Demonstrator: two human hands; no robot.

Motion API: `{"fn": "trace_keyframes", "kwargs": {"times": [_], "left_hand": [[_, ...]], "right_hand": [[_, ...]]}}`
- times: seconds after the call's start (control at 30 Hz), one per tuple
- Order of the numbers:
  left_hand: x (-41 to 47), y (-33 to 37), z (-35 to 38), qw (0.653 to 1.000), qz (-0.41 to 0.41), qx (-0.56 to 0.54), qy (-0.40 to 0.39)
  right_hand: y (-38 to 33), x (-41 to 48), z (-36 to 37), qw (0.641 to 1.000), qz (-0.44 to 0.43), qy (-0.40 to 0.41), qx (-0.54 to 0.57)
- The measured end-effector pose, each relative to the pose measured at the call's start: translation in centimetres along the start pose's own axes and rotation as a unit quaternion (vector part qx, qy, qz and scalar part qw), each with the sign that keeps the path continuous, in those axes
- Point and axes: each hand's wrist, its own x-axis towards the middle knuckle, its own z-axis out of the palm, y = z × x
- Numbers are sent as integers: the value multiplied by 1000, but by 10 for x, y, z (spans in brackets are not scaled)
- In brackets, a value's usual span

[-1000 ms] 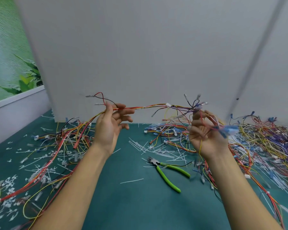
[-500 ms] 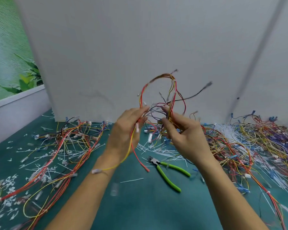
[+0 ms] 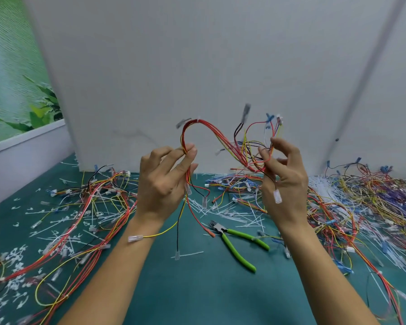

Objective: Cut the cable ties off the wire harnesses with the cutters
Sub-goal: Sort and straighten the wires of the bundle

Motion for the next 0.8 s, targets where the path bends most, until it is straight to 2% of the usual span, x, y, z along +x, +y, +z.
{"fn": "trace_keyframes", "kwargs": {"times": [0.13, 0.4, 0.53, 0.6, 0.67, 0.8], "left_hand": [[-4, -2, 2, 999, -39, 14, -1], [-10, -7, 1, 993, -109, 8, -34], [-9, -3, 1, 983, -166, -49, -61], [-4, 2, -2, 965, -215, -129, -76], [0, 8, -5, 936, -270, -211, -86], [7, 17, -6, 841, -430, -301, -131]], "right_hand": [[0, 0, 1, 1000, 15, 17, -14], [7, 5, -1, 995, -27, 69, -64], [8, 6, -1, 997, 4, 59, -46], [8, 4, 1, 998, 52, 37, -11], [6, 3, 2, 989, 136, -5, 53], [4, 5, 0, 946, 272, -82, 159]]}}
